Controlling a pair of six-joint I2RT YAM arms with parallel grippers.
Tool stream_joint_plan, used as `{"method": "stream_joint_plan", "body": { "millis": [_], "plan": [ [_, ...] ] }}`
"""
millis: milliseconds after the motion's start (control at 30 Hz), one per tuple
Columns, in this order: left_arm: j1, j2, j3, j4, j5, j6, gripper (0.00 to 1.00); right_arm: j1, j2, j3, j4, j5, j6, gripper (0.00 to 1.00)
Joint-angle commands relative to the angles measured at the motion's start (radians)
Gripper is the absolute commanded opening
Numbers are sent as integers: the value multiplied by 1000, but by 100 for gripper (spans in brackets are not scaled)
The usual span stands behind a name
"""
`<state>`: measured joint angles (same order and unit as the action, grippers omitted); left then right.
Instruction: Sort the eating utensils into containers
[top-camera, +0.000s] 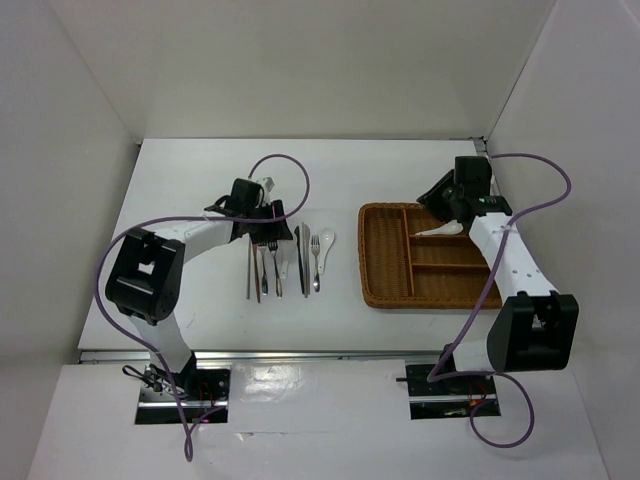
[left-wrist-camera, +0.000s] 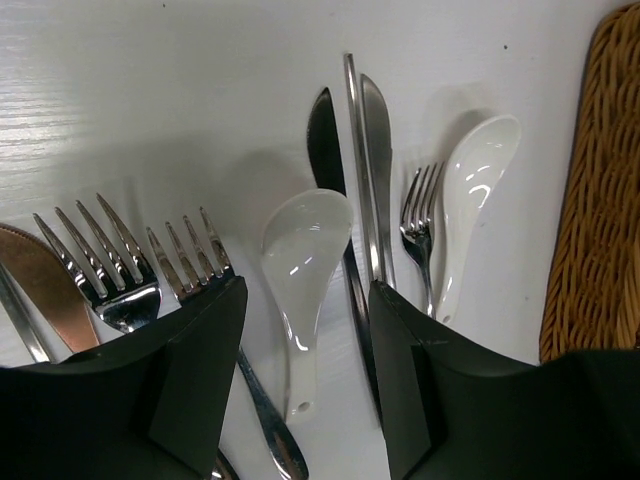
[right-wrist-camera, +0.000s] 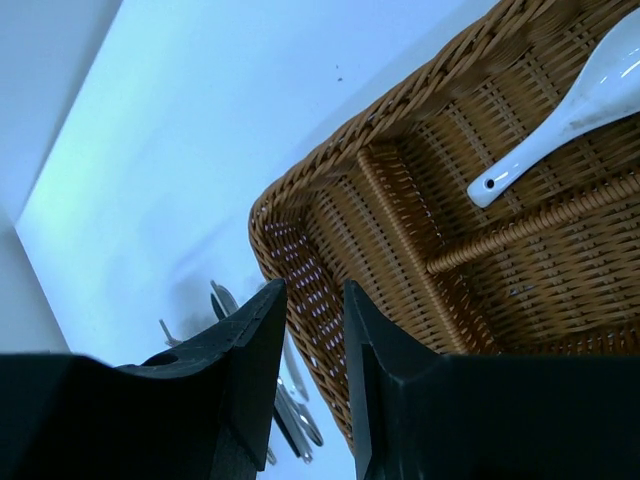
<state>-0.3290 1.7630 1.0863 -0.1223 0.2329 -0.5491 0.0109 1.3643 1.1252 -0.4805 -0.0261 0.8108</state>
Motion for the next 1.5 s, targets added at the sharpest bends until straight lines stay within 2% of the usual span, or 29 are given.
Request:
{"method": "stream_joint_plan", "body": {
  "millis": [0, 100, 300, 467, 600, 733, 800, 867, 1000, 1100, 1267, 1467],
  "plan": [
    [4, 36, 46, 47, 6, 25, 65, 8, -28, -15, 65, -46, -73, 36],
    [16, 65, 46, 69, 49, 14, 64, 8, -28, -15, 91, -87, -94, 35],
    [34, 98, 64, 89, 49, 5, 62, 8, -19, 5, 126, -110, -125, 35],
    [34, 135, 73, 98, 86, -5, 55, 8, 13, 25, 126, -120, -125, 34],
    [34, 158, 83, 107, 95, -14, 46, 8, 22, 25, 138, -144, -134, 34],
    [34, 176, 83, 107, 95, -14, 39, 8, 22, 25, 178, -231, -170, 34],
    [34, 176, 83, 107, 95, -14, 29, 17, 31, 25, 195, -261, -193, 33],
    [34, 185, 83, 107, 106, -14, 17, 50, 32, 16, 212, -282, -220, 33],
    [34, 155, 83, 116, 126, -23, 8, 130, 32, 16, 253, -304, -266, 33],
    [44, 98, 83, 125, 149, -43, 6, 224, 42, 37, 263, -302, -303, 33],
    [44, -8, 92, 135, 178, -89, 6, 394, 93, 71, 272, -279, -340, 41],
    [24, -100, 83, 174, 198, -153, 6, 492, 150, 47, 355, -380, -283, 51]
  ]
}}
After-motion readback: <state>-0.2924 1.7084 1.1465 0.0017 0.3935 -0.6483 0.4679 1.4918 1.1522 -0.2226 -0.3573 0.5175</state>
